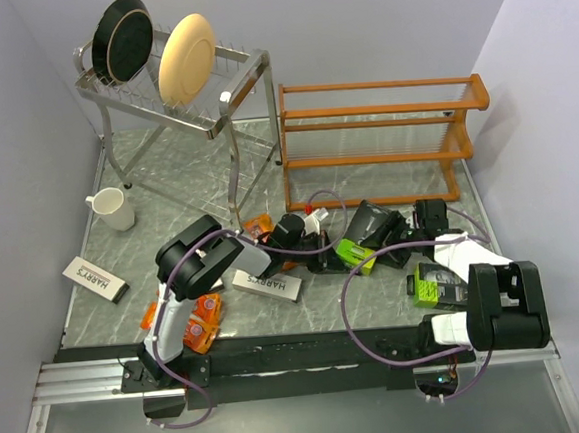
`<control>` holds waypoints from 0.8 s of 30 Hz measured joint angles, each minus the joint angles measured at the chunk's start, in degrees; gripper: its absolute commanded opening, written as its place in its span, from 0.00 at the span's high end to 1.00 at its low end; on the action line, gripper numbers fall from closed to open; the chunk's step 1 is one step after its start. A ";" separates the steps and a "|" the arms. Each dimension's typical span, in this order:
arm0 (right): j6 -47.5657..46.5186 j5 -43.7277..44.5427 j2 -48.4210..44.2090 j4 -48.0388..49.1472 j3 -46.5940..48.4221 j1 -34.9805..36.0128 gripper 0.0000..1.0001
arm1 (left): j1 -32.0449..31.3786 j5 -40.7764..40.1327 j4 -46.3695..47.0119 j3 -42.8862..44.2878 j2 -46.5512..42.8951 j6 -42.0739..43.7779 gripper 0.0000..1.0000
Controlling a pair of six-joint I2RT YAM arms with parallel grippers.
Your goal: Place and organize the shaving razors onto the shelf
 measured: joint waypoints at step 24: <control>-10.27 19.98 0.37 -1.40 7.30 16.39 0.00 | -6.71 -12.59 1.75 -2.91 -2.71 12.41 0.99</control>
